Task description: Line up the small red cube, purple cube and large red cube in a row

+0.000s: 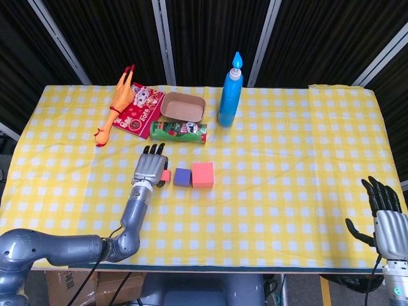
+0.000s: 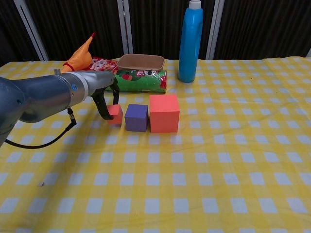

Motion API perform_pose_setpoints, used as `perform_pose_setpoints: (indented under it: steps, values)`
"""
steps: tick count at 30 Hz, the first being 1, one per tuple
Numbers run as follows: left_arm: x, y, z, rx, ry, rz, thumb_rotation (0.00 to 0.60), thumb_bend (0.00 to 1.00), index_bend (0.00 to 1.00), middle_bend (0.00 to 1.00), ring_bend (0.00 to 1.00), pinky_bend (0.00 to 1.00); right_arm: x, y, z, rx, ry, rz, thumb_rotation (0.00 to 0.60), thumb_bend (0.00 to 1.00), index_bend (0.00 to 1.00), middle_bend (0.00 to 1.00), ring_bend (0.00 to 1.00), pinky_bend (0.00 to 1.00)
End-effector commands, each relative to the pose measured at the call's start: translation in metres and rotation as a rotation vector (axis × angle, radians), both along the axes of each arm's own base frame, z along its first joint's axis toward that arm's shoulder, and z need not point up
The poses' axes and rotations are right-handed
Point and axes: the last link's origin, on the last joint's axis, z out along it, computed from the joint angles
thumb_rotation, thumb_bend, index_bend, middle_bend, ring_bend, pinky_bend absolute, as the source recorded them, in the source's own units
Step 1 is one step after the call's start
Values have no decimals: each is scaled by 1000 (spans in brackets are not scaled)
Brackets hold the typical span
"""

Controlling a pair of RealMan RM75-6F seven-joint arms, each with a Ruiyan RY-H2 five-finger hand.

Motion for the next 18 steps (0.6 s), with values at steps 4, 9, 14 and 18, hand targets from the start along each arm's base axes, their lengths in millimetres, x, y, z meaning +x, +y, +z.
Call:
perform_pose_setpoints:
  steps: [4,9,14,18]
  values:
    - [1,0,-4,-4,3,4,600,322,455,0,0,66,0,0,0,2,0,1,600,367,0,0,0,36]
    - [1,-1,-7,-6,-4,5,600,312,425,0,0,66,0,0,0,2,2,2,600,367,0,0,0,36]
    - [2,-1,-8,-3,-14,-2,600,311,396,0,0,66,0,0,0,3,3,3,600,367,0,0,0,36]
    - [2,-3,-8,-6,-20,-8,600,299,367,0,0,66,0,1,0,3,5,4,600,367,0,0,0,36]
